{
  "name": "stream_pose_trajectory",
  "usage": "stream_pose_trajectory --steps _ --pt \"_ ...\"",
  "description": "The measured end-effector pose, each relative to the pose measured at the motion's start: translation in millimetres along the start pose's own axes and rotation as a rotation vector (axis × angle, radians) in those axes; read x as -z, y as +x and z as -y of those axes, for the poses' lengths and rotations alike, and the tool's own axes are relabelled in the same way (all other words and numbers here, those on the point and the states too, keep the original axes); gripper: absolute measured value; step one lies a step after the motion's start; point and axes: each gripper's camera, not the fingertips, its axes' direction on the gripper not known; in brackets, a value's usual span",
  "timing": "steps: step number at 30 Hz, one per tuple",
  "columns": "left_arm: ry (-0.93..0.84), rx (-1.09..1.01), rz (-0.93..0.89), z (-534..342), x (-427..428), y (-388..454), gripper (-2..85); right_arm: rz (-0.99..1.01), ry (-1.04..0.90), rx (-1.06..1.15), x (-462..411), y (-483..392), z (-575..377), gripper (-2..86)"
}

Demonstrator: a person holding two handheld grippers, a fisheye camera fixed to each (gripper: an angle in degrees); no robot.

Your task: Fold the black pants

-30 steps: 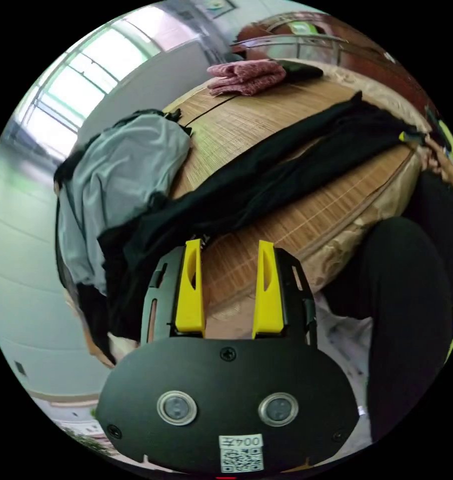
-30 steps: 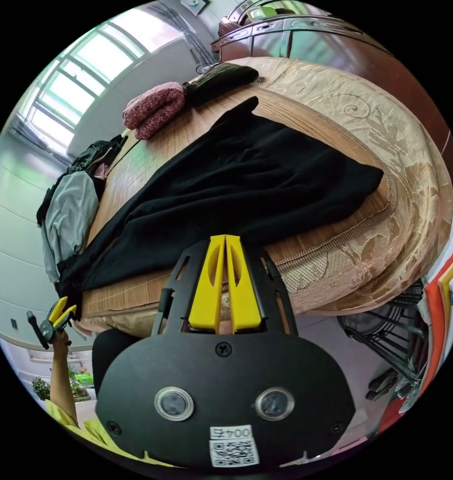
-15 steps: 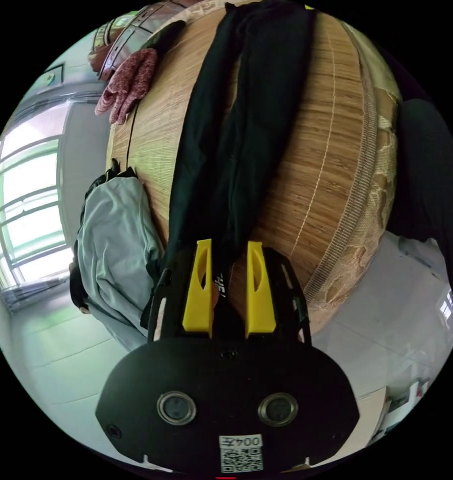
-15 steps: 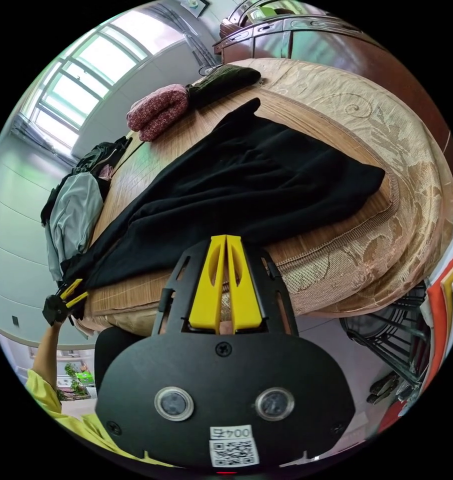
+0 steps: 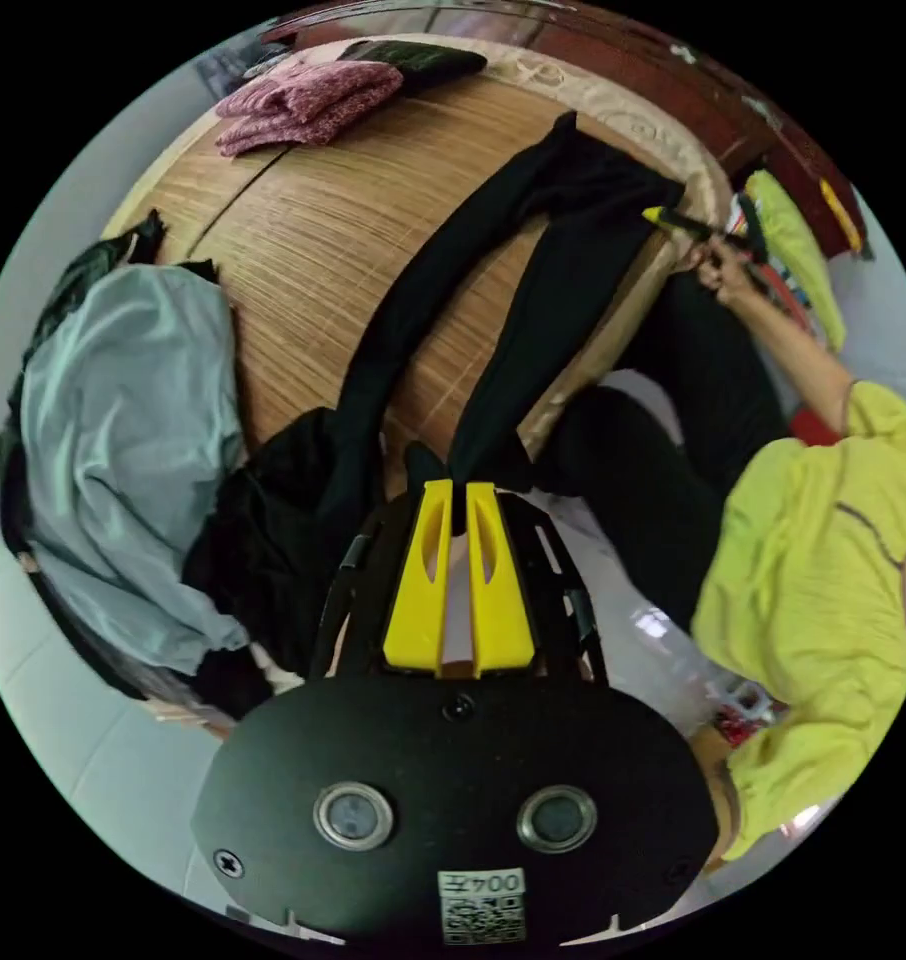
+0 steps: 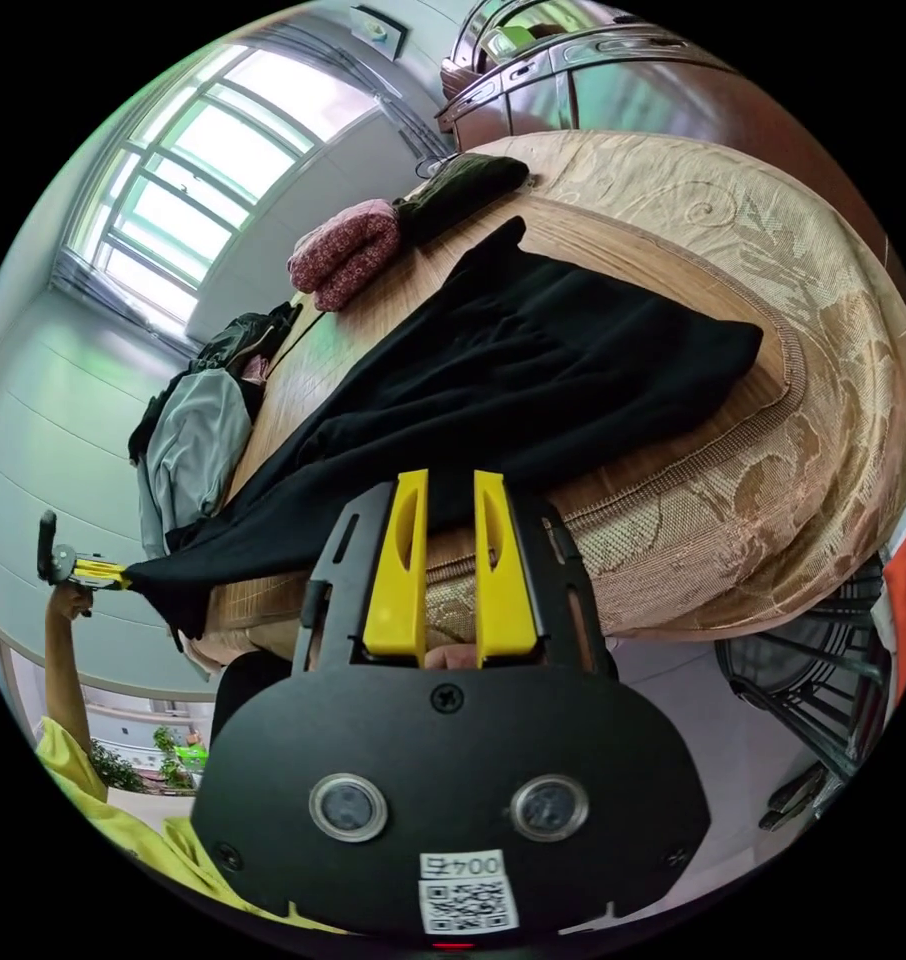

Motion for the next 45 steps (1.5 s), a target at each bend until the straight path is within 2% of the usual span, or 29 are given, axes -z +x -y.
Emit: stream_pose_trajectory --steps 2,4,8,11,14,17,19,23,27,30,32,33,35,38,40,45 --pt "-0.035 0.05 -0.303 -4 -9 -39 2.6 0.002 0.013 0.004 3 0 -1 7.8" --pt "-0.079 0.144 -0.354 -6 -33 -69 2.6 0.024 0.037 -0.014 10 4 -4 7.8" --pt "-0.165 0.339 -0.357 -9 -102 -119 2.7 0.086 0.1 -0.079 25 20 -9 7.1" --pt "-0.185 0.368 -0.362 -12 -136 -132 3.1 0.108 0.127 -0.09 38 28 -8 6.6" --pt "-0.189 0.357 -0.352 -17 -153 -137 4.5 0.008 0.129 0.013 46 20 7 5.7" --pt "-0.185 0.342 -0.364 -25 -156 -141 7.5 -0.192 0.07 0.103 39 12 35 2.2" --pt "-0.187 0.341 -0.361 -32 -153 -145 9.0 -0.312 -0.056 0.133 21 18 59 0.7" --pt "-0.164 0.336 -0.34 -56 -139 -156 10.5 -0.324 -0.146 0.215 19 31 72 -0.4" --pt "-0.086 0.336 -0.345 -74 -128 -163 10.8 -0.475 -0.18 0.24 30 36 81 -0.2" --pt "0.031 0.325 -0.273 -80 -118 -162 11.1 -0.543 -0.191 0.219 38 36 86 1.2" --pt "0.043 0.305 -0.142 -76 -120 -153 11.7 -0.582 -0.157 0.201 46 32 89 3.1" --pt "0.032 0.304 -0.089 -75 -122 -150 11.9 -0.557 -0.133 0.201 51 28 92 4.2" --pt "-0.001 0.267 0.127 -67 -129 -134 12.3 -0.455 -0.102 0.188 59 25 99 5.9" --pt "-0.018 0.192 0.328 -62 -138 -112 12.2 -0.218 -0.048 0.103 69 30 121 8.2" --pt "-0.019 0.177 0.368 -62 -143 -106 12.0 -0.101 0.001 0.028 72 39 143 9.5" --pt "-0.017 0.201 0.364 -70 -151 -107 11.5 -0.015 0.034 -0.06 56 48 195 12.9"
